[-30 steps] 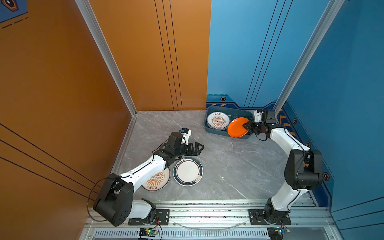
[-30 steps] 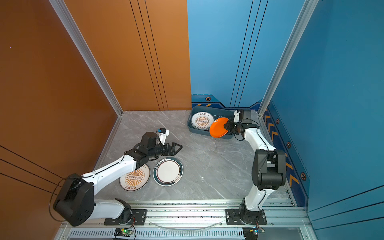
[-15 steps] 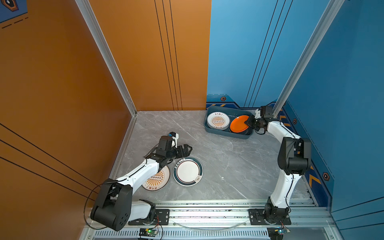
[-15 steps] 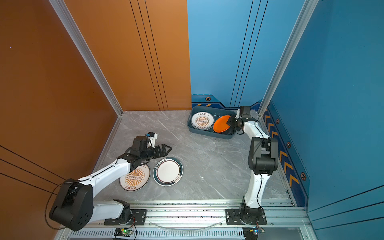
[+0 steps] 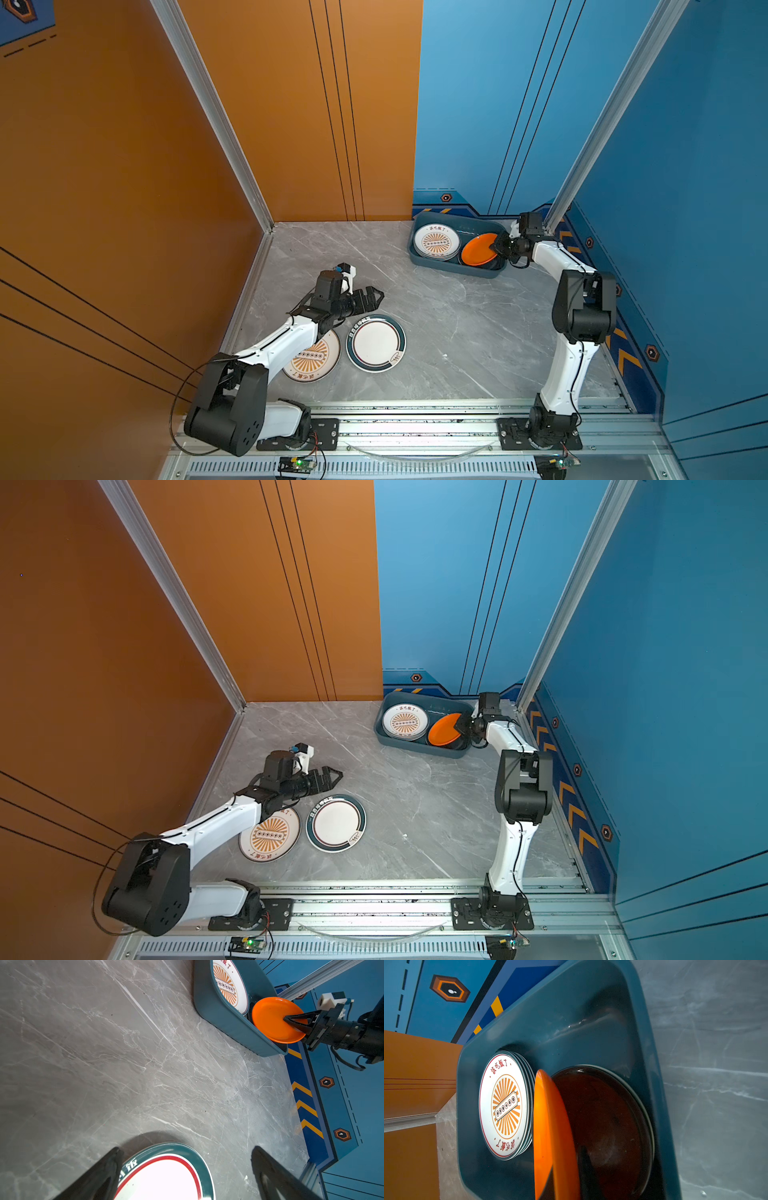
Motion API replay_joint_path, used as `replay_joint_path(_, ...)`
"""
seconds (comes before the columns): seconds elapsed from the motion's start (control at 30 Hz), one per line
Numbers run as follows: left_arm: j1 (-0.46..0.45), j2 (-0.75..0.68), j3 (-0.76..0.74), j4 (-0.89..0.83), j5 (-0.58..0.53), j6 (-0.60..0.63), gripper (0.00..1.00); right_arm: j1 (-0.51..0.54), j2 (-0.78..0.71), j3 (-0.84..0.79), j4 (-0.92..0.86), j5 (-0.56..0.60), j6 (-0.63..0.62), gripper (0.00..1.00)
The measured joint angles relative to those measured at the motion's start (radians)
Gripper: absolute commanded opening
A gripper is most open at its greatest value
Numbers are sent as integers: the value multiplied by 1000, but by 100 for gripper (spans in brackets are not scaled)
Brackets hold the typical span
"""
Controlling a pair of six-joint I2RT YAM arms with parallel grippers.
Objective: Place the plates into the plastic bin on the countertop
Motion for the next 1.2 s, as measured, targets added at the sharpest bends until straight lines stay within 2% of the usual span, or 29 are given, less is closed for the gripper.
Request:
replay_joint_path(0.23,1,11,0,17,20,-8,98,-8,15,0,-8,6,0,5)
replay_joint_path(0.43,1,11,0,24,27,-15,98,-14,40,5,-8,2,0,12)
replay_joint_path(0.53,1,11,0,24,28,-16,98,-14,40,11,-8,3,-2,18)
replay_joint_path(0.67,6,11,0,26,31,-16,98,-14,43,11,-30,14,-10,32)
replay_joint_path(0.8,6,11,0,27,34,-16,98,-14,43,11,-53,21,-23,39)
replay_joint_path(1.2,5,11,0,27,36,-16,98,-17,-19,-33,-83,58,-64,44)
